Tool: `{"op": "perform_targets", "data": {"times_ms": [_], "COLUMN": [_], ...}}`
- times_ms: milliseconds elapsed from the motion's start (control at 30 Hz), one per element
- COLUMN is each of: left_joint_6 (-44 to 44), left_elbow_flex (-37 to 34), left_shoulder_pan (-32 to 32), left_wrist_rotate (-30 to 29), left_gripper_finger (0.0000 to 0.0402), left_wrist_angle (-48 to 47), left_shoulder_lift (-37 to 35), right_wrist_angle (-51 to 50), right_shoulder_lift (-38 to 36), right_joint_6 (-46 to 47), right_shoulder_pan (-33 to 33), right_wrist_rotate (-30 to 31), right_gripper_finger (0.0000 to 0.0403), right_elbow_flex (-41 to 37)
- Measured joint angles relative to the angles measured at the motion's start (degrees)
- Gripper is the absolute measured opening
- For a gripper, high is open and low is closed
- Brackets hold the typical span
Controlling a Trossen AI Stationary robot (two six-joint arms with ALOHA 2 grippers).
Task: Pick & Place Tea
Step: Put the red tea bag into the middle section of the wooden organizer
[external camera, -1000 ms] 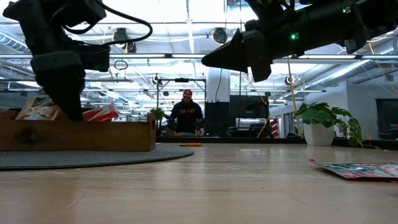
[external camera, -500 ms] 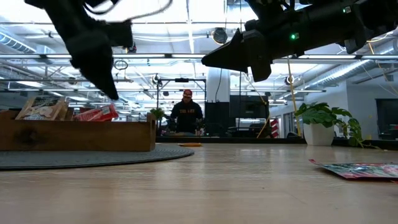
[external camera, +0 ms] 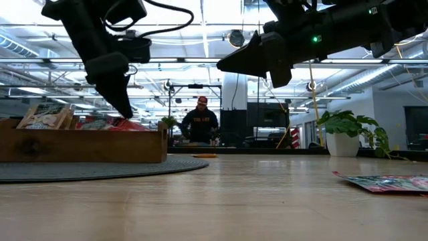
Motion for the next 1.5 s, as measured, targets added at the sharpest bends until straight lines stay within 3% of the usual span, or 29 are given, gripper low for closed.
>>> {"op": "perform_targets", "data": {"times_ms": [133,267,367,600,800,1500], "left_joint_6": [-0.87,-0.71,-2.84,-9.27,-11.71,-18.77], "left_elbow_flex": [0.0,0.0,0.0,0.03,-0.04,-0.07], "left_shoulder_pan": [-0.88,-1.53,-1.56,-1.22,-0.72,4.36], "left_wrist_rotate": [0.69,7.7,9.32,8.69,13.46,13.72], "left_gripper_finger": [0.0006,0.0008,0.0016,0.0088,0.0134,0.0125], "left_wrist_angle": [-0.71,-0.69,-0.47,-0.3,-0.27,1.82], "left_shoulder_lift": [-0.85,-0.9,-0.95,-2.03,-1.12,-1.05], "right_wrist_angle": [0.0,-0.01,-0.02,0.0,0.02,0.24], "right_shoulder_lift": [0.0,0.0,0.0,0.0,0.0,0.0], "right_joint_6": [0.0,0.0,-0.02,-0.04,-0.04,-0.31], "right_shoulder_pan": [0.0,0.0,0.0,0.0,0.0,0.0], "right_wrist_rotate": [-0.04,-0.07,-0.09,-0.14,-0.15,-0.17], "right_gripper_finger": [0.0018,0.0018,0.0018,0.0018,0.0018,0.0018], "right_elbow_flex": [0.0,0.0,0.0,0.0,0.0,0.0]}}
